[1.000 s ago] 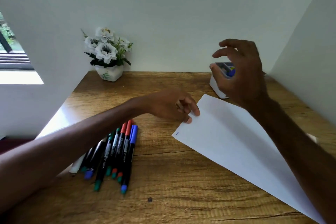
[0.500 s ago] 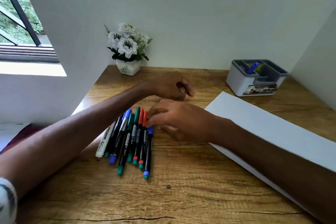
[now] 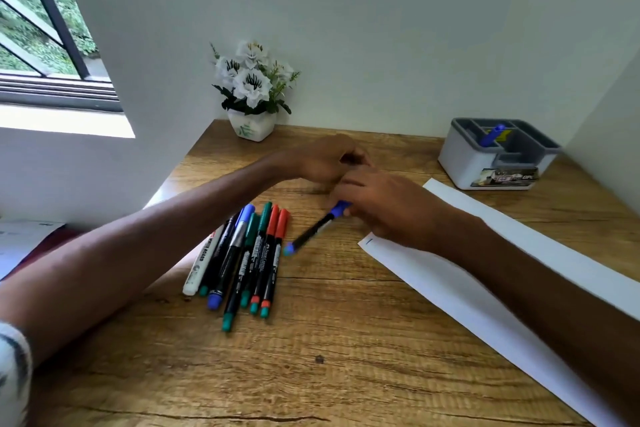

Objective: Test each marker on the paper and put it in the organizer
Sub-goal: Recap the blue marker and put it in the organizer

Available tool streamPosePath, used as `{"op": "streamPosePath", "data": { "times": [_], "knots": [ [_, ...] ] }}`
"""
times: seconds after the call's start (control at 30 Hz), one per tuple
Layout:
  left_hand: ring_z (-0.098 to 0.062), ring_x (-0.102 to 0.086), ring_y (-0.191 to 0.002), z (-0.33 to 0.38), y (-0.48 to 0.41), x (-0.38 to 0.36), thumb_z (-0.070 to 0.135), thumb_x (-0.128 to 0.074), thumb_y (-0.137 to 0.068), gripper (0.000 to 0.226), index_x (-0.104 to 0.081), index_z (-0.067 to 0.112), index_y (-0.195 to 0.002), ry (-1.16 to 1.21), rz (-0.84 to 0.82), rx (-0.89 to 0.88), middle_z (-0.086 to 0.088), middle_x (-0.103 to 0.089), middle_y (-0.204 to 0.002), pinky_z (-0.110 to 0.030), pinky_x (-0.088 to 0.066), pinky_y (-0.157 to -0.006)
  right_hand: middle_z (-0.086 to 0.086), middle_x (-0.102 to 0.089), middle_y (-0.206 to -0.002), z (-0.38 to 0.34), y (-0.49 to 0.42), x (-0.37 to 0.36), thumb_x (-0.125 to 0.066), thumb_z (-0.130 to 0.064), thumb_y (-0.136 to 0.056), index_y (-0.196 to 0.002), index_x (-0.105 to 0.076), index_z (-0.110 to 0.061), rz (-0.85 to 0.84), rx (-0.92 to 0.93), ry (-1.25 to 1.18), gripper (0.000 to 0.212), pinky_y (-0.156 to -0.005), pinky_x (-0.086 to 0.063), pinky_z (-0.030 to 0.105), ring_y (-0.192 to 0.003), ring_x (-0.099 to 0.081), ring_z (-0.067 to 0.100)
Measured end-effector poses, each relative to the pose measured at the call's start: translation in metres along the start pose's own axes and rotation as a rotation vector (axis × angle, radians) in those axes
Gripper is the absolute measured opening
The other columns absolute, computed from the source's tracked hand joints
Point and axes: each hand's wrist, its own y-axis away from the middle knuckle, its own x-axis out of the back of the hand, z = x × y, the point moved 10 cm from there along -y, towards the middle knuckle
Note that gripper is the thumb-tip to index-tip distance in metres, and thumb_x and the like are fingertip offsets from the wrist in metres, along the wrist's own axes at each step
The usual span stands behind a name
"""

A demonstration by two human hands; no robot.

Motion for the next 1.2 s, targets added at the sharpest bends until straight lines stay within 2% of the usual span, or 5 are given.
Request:
{"op": "streamPosePath", "data": {
  "times": [0.1,0.37,0.6,1.0,1.2],
  "knots": [
    [-0.021,-0.069,-0.112,0.007,-0.002,0.003,0.019,-0.050,-0.108,0.027,-0.069,0.006,-0.123,0.125,-0.004,-0.006,-0.010,-0.073,-0.120,-0.035,-0.056,-0.099,-0.012,-0.064,-0.103,0.037,0.021,0.020,-0.074,-0.009,-0.091,-0.113,-0.070,-0.017,0.168,-0.195,-0.132,0.024,-0.071,-0.049,0.021,-0.086,-0.058,0.004],
    [-0.024,-0.071,-0.114,0.032,-0.002,-0.042,0.023,-0.042,-0.111,0.038,-0.058,0.000,-0.138,0.508,-0.206,0.007,-0.018,-0.071,-0.126,-0.036,-0.058,-0.100,0.013,-0.079,-0.083,0.107,0.079,0.014,-0.084,-0.004,-0.082,-0.100,-0.075,-0.003,0.585,-0.699,-0.853,0.020,-0.065,-0.064,0.034,-0.068,-0.077,0.024],
    [-0.002,-0.058,-0.059,0.031,0.002,-0.028,0.023,-0.053,-0.107,0.029,-0.071,0.009,-0.124,0.292,-0.104,-0.087,0.007,-0.068,-0.074,-0.018,-0.049,-0.061,0.021,-0.078,-0.092,0.113,0.086,-0.009,-0.078,-0.008,-0.088,-0.106,-0.077,-0.001,0.539,-0.773,-1.209,0.020,-0.076,-0.064,0.036,-0.081,-0.076,0.028],
    [-0.019,-0.058,-0.064,0.058,0.011,-0.028,0.015,-0.066,-0.101,0.023,-0.075,0.008,-0.120,0.283,-0.119,-0.229,-0.001,-0.080,-0.089,-0.027,-0.048,-0.060,0.017,-0.068,-0.070,0.113,0.086,0.003,-0.073,-0.008,-0.092,-0.094,-0.072,0.009,0.532,-0.721,-1.164,0.017,-0.046,-0.049,0.027,-0.052,-0.059,0.020],
    [-0.002,-0.063,-0.062,0.027,0.001,-0.024,0.071,-0.075,-0.075,0.071,-0.078,0.010,-0.111,0.279,-0.030,-0.094,-0.016,-0.078,-0.092,-0.021,-0.046,-0.064,0.010,-0.051,-0.057,0.111,0.083,0.006,-0.069,-0.005,-0.093,-0.091,-0.076,0.002,0.521,-0.704,-1.222,0.010,-0.039,-0.029,0.019,-0.043,-0.035,0.012]
  ]
}}
